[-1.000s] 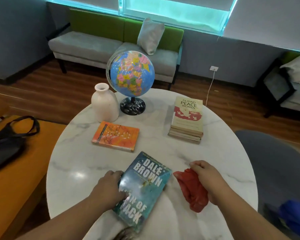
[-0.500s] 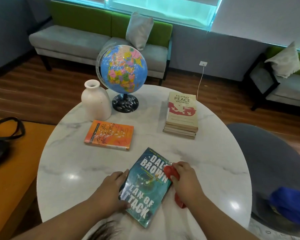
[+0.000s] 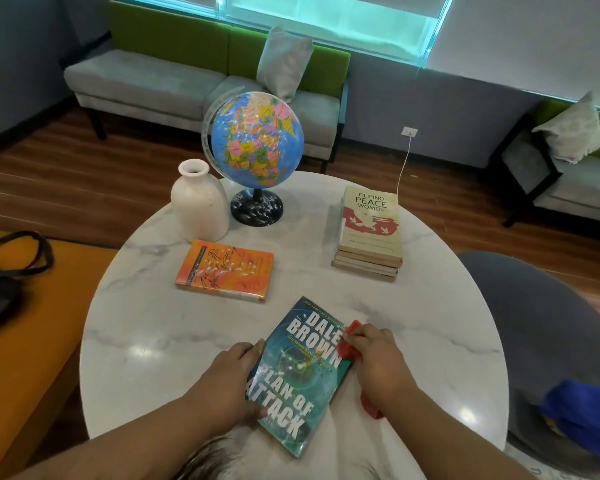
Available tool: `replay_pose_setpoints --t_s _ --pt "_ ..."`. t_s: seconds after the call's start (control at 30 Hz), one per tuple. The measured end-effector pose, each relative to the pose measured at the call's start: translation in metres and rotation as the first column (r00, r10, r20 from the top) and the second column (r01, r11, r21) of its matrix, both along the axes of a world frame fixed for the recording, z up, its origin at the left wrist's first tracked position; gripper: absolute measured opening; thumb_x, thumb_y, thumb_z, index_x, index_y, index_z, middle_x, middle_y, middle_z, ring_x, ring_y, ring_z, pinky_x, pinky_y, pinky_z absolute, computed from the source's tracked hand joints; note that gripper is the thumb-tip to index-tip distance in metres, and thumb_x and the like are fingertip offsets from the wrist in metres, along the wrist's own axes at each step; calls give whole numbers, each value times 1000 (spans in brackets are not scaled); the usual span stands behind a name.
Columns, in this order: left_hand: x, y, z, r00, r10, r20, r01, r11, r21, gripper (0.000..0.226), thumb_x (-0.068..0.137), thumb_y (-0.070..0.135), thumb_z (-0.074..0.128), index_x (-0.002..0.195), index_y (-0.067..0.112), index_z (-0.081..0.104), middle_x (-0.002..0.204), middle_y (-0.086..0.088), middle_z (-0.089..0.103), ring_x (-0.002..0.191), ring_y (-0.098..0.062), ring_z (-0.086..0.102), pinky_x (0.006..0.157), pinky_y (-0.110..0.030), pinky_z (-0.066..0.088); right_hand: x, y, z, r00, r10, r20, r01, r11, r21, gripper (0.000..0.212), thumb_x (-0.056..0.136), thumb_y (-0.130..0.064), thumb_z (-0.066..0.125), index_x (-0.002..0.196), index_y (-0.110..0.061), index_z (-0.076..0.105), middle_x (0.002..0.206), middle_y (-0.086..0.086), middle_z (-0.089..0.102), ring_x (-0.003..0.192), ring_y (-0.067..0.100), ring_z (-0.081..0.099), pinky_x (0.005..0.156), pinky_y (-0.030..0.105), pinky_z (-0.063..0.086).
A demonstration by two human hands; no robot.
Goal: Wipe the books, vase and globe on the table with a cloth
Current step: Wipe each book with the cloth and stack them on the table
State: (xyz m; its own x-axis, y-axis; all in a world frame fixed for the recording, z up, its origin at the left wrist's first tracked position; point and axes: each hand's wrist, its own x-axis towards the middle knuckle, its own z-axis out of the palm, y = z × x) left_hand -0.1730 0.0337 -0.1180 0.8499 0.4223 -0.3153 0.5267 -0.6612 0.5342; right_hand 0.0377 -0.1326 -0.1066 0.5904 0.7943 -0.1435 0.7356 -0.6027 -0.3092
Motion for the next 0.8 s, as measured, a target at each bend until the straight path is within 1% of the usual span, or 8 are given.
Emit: replay_pose_setpoints --t_s 0.17,0.3,0.37,0.43,0.5,0.63,0.73,0.8 --pt "0 -1 0 1000 3 0 -3 1000 -7 114 68 49 78 154 22 8 147 4 30 130 -16 32 111 -29 30 2 -3 0 993 111 -46 -112 993 -26 47 94 -6 50 136 -27 54 133 -7 50 108 13 37 92 12 27" --pt "0 -2 2 1000 8 -12 -8 1000 6 113 70 48 78 154 22 7 147 5 29 130 -16 31 111 -28 30 10 3 -1 999 20 -43 -20 1000 -3 40 96 -15 50 134 -25 56 137 -8 46 115 9 39 97 8 31" --pt "0 -2 2 1000 12 -17 -12 1000 -1 113 70 47 78 154 22 7 148 5 29 130 -16 31 111 -28 29 8 3 -2 995 104 -8 -104 994 -12 40 98 -18 48 137 -23 52 137 -9 43 116 4 36 104 12 30" --pt "0 -2 3 1000 15 -17 -15 1000 -13 113 70 46 78 154 22 6 148 5 28 131 -16 30 112 -29 29 12 -1 -2 981 192 -22 -192 981 -20 33 100 -17 46 129 -23 58 126 -12 48 102 -8 36 96 5 31" --pt "0 -2 3 1000 18 -22 -18 1000 -22 113 70 45 78 154 22 7 148 5 27 131 -16 30 112 -29 29 18 0 -1 978 207 24 -206 978 -24 33 100 -17 45 128 -27 59 127 -13 48 95 -5 38 86 -2 26" --pt "2 -2 4 1000 13 -29 -13 1000 -11 113 70 46 78 154 22 7 148 5 28 130 -15 31 111 -29 31 16 11 -1 987 157 47 -154 986 -60 47 100 -17 43 146 -28 41 146 -10 35 120 15 33 94 8 21" --pt "1 -2 4 999 15 -38 -15 1000 -18 113 71 46 78 155 22 6 149 6 26 132 -15 29 112 -29 30 24 4 -3 957 286 42 -280 953 -113 44 101 -17 44 142 -31 46 143 -13 39 116 14 34 100 11 25" --pt "1 -2 3 999 19 -31 -20 1000 -21 113 70 46 78 155 22 7 149 6 27 132 -15 30 112 -29 30 31 2 -7 952 302 41 -298 950 -92 37 101 -19 46 135 -31 55 137 -12 45 113 11 40 96 9 29"
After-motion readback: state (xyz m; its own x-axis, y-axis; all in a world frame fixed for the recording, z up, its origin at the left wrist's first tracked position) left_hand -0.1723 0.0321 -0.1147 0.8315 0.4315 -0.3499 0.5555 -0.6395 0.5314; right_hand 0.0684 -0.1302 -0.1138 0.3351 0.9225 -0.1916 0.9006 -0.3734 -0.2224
